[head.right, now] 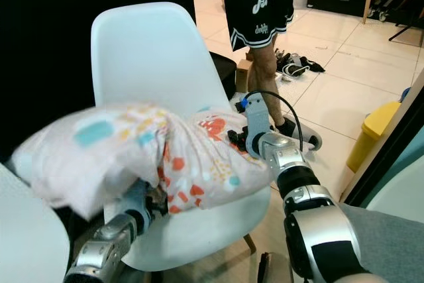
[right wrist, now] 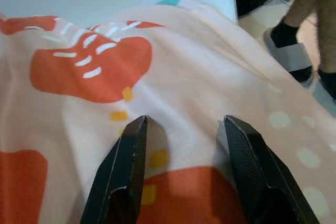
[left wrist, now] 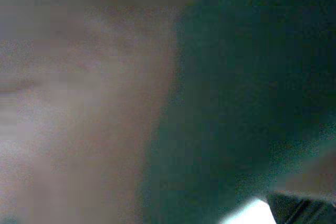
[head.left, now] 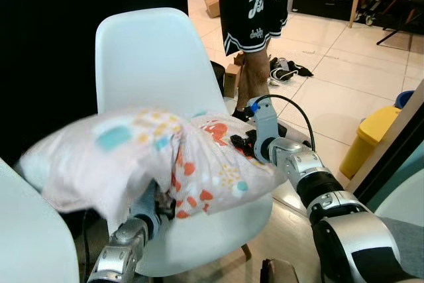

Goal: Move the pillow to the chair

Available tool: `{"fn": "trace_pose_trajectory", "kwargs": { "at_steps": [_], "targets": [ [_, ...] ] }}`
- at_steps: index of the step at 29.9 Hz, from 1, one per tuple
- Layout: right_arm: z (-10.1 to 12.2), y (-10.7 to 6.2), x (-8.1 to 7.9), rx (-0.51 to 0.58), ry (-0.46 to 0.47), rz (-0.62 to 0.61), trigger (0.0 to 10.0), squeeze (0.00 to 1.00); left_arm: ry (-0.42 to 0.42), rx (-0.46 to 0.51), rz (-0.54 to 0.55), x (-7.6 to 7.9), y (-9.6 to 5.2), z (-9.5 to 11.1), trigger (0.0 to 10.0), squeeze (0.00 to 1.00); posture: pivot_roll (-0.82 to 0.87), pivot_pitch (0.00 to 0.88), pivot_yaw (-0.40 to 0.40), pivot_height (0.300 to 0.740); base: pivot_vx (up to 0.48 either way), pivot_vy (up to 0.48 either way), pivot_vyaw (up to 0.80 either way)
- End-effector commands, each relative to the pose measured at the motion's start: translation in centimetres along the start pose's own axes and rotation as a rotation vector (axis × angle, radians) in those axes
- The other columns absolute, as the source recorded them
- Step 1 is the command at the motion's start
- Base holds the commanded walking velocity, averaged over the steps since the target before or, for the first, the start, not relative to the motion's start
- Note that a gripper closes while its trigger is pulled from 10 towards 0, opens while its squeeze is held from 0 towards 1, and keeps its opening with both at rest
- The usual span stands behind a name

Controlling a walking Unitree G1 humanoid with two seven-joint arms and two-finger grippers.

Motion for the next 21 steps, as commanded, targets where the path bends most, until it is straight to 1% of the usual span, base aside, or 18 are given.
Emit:
{"fn": "trace_pose_trajectory", "kwargs": {
  "at_steps": [1,2,4,5,6,7,8,9,10,11,12,14,15,16,18,19,21],
  "targets": [
    [-0.5,0.1,-0.2,-0.011,0.009,0.001,10.0,0.00,0.050,0.018,-0.089,1.6,-1.3,2.7,10.0,0.00,0.00,0.101,0.016,0.538,0.000,0.000,0.00],
    [-0.5,0.1,-0.2,-0.011,0.009,0.001,10.0,0.00,0.050,0.018,-0.089,1.6,-1.3,2.7,10.0,0.00,0.00,0.101,0.016,0.538,0.000,0.000,0.00],
    [-0.5,0.2,-0.3,-0.007,0.020,-0.001,10.0,0.00,0.100,0.045,-0.168,2.7,-3.1,5.1,10.0,0.00,0.01,0.103,0.018,0.538,0.000,0.000,0.00],
    [-0.5,0.2,-0.3,-0.007,0.020,-0.001,10.0,0.00,0.100,0.045,-0.168,2.7,-3.1,5.1,10.0,0.00,0.01,0.103,0.018,0.538,0.000,0.000,0.00],
    [-0.6,0.2,-0.3,-0.005,0.033,-0.004,10.0,0.00,0.167,0.065,-0.264,3.9,-5.2,7.0,10.0,0.00,0.01,0.102,0.015,0.538,0.000,0.000,0.00],
    [-0.6,0.2,-0.3,-0.006,0.036,-0.005,10.0,0.00,0.217,0.063,-0.317,4.5,-6.2,7.3,10.0,0.00,0.01,0.102,0.015,0.538,0.000,0.000,0.00],
    [-0.6,0.2,-0.3,-0.006,0.036,-0.005,10.0,0.00,0.217,0.063,-0.317,4.5,-6.2,7.3,10.0,0.00,0.01,0.102,0.015,0.538,0.000,0.000,0.00],
    [-0.7,0.2,-0.4,-0.007,0.037,-0.006,10.0,0.00,0.259,0.050,-0.362,5.1,-7.1,7.4,10.0,0.00,0.02,0.102,0.014,0.538,0.000,0.000,0.00],
    [-0.7,0.3,-0.4,-0.006,0.038,-0.008,10.0,0.00,0.332,0.030,-0.415,5.6,-8.2,7.2,10.0,0.00,0.02,0.102,0.014,0.538,0.000,0.000,0.00],
    [-0.6,0.3,-0.3,-0.006,0.039,-0.008,10.0,0.00,0.382,0.013,-0.450,5.9,-9.0,6.9,10.0,0.00,0.02,0.102,0.014,0.538,0.000,0.000,0.00],
    [-0.6,0.3,-0.3,-0.006,0.039,-0.008,10.0,0.00,0.382,0.013,-0.450,5.9,-9.0,6.9,10.0,0.00,0.02,0.102,0.014,0.538,0.000,0.000,0.00],
    [-0.5,0.3,-0.3,-0.001,0.045,-0.011,10.0,0.00,0.472,-0.014,-0.465,5.9,-10.3,6.9,10.0,0.00,0.02,0.100,0.014,0.538,0.000,0.000,0.00],
    [-0.5,0.3,-0.3,-0.001,0.045,-0.011,10.0,0.00,0.472,-0.014,-0.465,5.9,-10.3,6.9,10.0,0.00,0.02,0.100,0.014,0.538,0.000,0.000,0.00],
    [-0.4,0.3,-0.2,0.001,0.047,-0.012,10.0,0.00,0.497,-0.021,-0.459,5.9,-10.7,7.0,10.0,0.00,0.02,0.100,0.014,0.538,0.000,0.000,0.00],
    [-0.4,0.3,-0.2,0.002,0.048,-0.016,10.0,0.00,0.497,-0.003,-0.415,5.6,-11.1,8.4,10.0,0.00,0.02,0.099,0.010,0.538,0.000,0.000,0.00],
    [-0.4,0.3,-0.2,0.002,0.048,-0.016,10.0,0.00,0.497,-0.003,-0.415,5.6,-11.1,8.4,10.0,0.00,0.02,0.099,0.010,0.538,0.000,0.000,0.00],
    [-0.4,0.3,-0.3,0.001,0.048,-0.014,10.0,0.00,0.501,0.138,-0.313,5.1,-10.9,12.4,10.0,0.00,0.02,0.100,0.006,0.538,0.000,0.000,0.00]
  ]
}}
Point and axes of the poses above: a point about 5 cm out from each wrist's last joint towards the gripper, its own y axis pointing out of the wrist towards the gripper, its own z axis along the axis of the wrist's last joint, x = y × z, the point moved 6 cm from there along y, pointing out of the wrist towards the gripper, and after that the axes turned 6 degrees about -y, right-handed, at the moved point
